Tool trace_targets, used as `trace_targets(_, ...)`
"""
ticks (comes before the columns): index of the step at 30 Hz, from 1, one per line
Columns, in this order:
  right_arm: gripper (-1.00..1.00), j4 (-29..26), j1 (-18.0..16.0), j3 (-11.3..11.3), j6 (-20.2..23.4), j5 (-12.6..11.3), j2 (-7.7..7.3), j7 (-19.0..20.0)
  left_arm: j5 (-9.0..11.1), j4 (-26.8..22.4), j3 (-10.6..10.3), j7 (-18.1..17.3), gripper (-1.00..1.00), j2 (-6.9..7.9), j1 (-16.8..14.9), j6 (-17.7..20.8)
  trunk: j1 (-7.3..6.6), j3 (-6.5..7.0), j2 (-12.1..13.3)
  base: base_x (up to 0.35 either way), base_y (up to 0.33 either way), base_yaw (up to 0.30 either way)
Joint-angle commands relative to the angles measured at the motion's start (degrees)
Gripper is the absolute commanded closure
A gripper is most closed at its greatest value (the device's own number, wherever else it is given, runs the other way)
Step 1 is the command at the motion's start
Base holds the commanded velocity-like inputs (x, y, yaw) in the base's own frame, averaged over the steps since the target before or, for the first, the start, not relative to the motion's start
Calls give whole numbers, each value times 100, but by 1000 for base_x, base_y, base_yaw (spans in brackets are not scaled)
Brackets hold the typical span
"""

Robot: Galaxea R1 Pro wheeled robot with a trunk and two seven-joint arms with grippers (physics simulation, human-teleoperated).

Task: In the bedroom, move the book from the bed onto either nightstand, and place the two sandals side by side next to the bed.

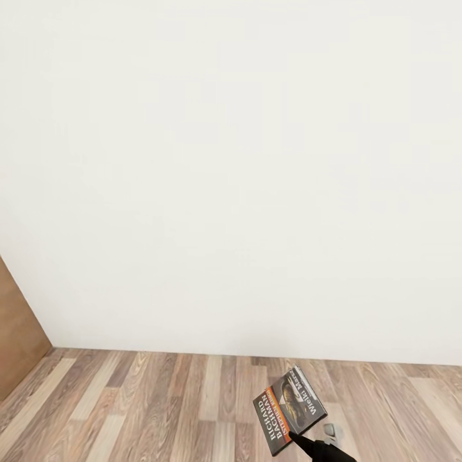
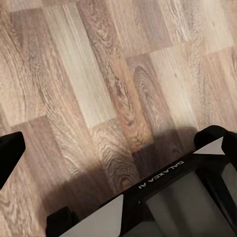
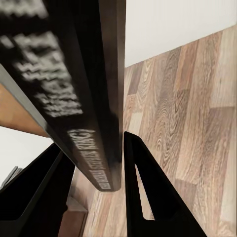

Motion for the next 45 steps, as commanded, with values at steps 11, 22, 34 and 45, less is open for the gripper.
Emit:
trace_targets(11,100,4,-5,-68,-49,50,0,6,-61,2,-20,8,-100,5,-4,-58,3,-6,-3,320,-75,0)
trace_targets(22,100,4,-5,-68,-50,50,1,5,-61,2,-20,8,-100,2,-4,-58,3,-6,-3,319,-75,0)
trace_targets(34,100,4,-5,-68,-47,50,1,10,-61,1,-20,8,-100,3,-4,-58,3,-6,-3,310,-73,0)
trace_targets(45,100,4,-5,-68,-47,50,1,9,-60,0,-20,8,-100,2,-4,-58,3,-6,-3,75,-10,0)
